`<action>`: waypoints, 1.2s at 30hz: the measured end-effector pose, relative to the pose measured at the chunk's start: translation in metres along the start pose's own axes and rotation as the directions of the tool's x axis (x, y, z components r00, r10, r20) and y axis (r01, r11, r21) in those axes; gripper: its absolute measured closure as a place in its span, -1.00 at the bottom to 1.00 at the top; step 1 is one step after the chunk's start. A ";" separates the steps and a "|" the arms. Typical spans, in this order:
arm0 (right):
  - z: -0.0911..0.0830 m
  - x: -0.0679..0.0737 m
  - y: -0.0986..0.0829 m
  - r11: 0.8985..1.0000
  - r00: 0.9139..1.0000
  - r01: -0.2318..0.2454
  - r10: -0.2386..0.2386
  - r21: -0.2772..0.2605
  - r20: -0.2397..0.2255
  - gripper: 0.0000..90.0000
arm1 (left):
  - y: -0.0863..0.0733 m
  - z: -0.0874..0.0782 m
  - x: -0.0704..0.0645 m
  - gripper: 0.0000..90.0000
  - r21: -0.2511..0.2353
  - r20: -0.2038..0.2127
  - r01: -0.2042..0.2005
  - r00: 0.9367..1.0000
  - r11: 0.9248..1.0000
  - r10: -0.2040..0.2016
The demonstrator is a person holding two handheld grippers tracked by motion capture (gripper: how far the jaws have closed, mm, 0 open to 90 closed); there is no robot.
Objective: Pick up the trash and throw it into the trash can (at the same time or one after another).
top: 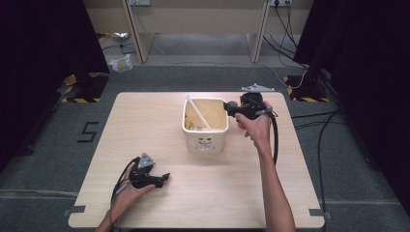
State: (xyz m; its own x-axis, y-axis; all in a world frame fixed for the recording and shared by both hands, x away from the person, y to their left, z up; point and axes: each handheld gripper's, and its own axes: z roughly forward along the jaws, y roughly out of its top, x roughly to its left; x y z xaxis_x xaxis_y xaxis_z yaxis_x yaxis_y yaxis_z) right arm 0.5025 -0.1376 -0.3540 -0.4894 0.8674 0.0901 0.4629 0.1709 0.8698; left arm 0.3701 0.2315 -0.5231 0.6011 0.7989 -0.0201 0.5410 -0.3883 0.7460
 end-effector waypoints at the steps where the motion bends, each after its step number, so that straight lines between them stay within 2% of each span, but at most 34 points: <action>1: -0.002 -0.002 -0.001 1.000 1.000 -0.001 0.001 -0.005 0.011 -0.41 | 0.000 0.000 0.000 -0.68 0.000 0.000 0.000 1.000 1.000 0.000; 7: -0.008 -0.014 -0.009 1.000 0.998 -0.015 0.016 -0.013 0.053 -0.42 | 0.000 0.000 0.000 -0.68 0.000 0.000 0.000 1.000 1.000 0.000; 10: -0.008 -0.019 -0.012 1.000 0.998 -0.024 0.024 0.003 0.065 -0.43 | 0.000 0.000 0.000 -0.68 0.000 0.000 0.001 1.000 1.000 -0.001; 17: -0.005 -0.034 -0.026 0.999 0.991 -0.049 0.046 0.021 0.126 -0.44 | 0.000 0.000 0.000 -0.68 0.002 -0.001 -0.002 1.000 1.000 0.002; 26: 0.004 -0.046 -0.037 0.996 0.986 -0.070 0.060 0.056 0.154 -0.48 | 0.000 0.000 0.000 -0.68 0.001 0.000 -0.001 1.000 1.000 0.001; 36: 0.013 -0.054 -0.046 0.996 0.980 -0.083 0.074 0.042 0.183 -0.49 | 0.000 0.000 0.000 -0.68 -0.001 -0.001 0.001 1.000 1.000 -0.001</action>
State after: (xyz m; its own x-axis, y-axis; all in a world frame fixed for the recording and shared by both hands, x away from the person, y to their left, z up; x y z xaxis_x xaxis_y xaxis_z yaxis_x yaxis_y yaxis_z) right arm 0.5172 -0.1868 -0.4051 -0.3107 0.9484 0.0639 0.5327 0.1181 0.8380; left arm 0.3701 0.2314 -0.5232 0.6002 0.7996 -0.0204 0.5411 -0.3871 0.7465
